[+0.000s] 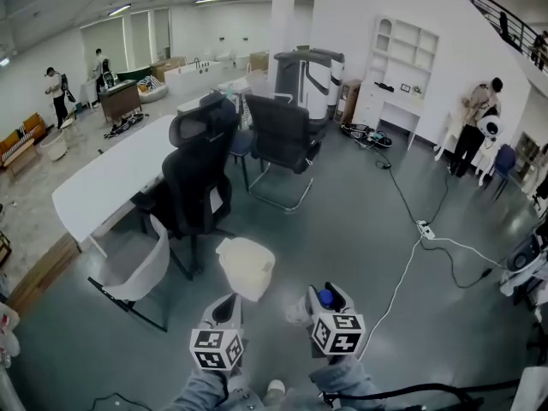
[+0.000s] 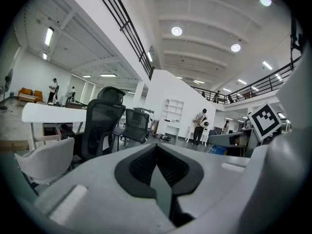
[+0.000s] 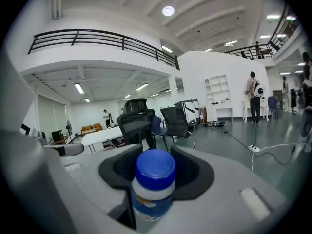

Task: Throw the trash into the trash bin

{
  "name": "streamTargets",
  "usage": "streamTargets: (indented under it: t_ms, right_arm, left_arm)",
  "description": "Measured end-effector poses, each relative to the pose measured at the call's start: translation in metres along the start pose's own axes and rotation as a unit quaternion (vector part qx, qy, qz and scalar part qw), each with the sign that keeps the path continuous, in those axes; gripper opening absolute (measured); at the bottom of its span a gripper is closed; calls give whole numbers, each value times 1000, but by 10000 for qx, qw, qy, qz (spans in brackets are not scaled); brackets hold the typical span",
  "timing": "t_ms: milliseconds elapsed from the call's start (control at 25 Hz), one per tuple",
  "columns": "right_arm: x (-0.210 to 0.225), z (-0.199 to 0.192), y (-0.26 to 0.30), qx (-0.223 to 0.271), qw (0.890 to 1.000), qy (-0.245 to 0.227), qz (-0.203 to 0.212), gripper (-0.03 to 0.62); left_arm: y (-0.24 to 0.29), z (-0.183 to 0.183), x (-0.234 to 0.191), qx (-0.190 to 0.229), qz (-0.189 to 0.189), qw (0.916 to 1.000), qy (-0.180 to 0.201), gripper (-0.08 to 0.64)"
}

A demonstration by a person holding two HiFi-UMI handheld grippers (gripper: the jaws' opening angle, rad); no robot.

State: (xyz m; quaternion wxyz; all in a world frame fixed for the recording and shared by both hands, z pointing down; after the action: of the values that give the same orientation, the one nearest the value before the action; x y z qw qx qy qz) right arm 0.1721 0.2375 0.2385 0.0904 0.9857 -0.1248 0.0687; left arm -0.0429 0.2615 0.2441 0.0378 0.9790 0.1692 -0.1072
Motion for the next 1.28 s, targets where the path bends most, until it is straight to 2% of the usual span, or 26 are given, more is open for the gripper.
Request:
streamTargets:
  t_ms: [280, 480, 680, 960, 1280]
  right_arm:
    - [29, 8, 46, -74, 9993, 202, 310, 186]
    - [47, 12, 68, -93, 9989, 158, 425, 186]
    - [63, 15, 86, -144, 9991, 176, 370, 186]
    - [84, 14, 110, -193, 9992, 255, 239, 186]
    - [105, 44, 160, -38, 9999, 124, 37, 186]
  left_arm:
    - [48, 1, 8, -24, 186, 9998, 87, 9]
    - [75, -1, 15, -17, 211, 9997, 124, 9]
    - [97, 1, 16, -64, 190, 9996, 210, 9]
    - [134, -7, 12, -126, 121, 9998, 103, 9]
    - [203, 13, -4, 82, -33, 10000, 46, 9]
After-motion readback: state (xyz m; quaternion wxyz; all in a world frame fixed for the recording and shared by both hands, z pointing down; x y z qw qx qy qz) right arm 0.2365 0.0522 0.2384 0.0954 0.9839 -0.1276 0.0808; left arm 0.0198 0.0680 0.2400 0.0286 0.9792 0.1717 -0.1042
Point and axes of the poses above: the fingertips, and each gripper's own axes: y forward along the fingers, x to its right, z out of its top, the point moved 1 cm from there along -y, backward along the fingers, and after that the axes turned 9 degrees about x, right-handed, at the moved point
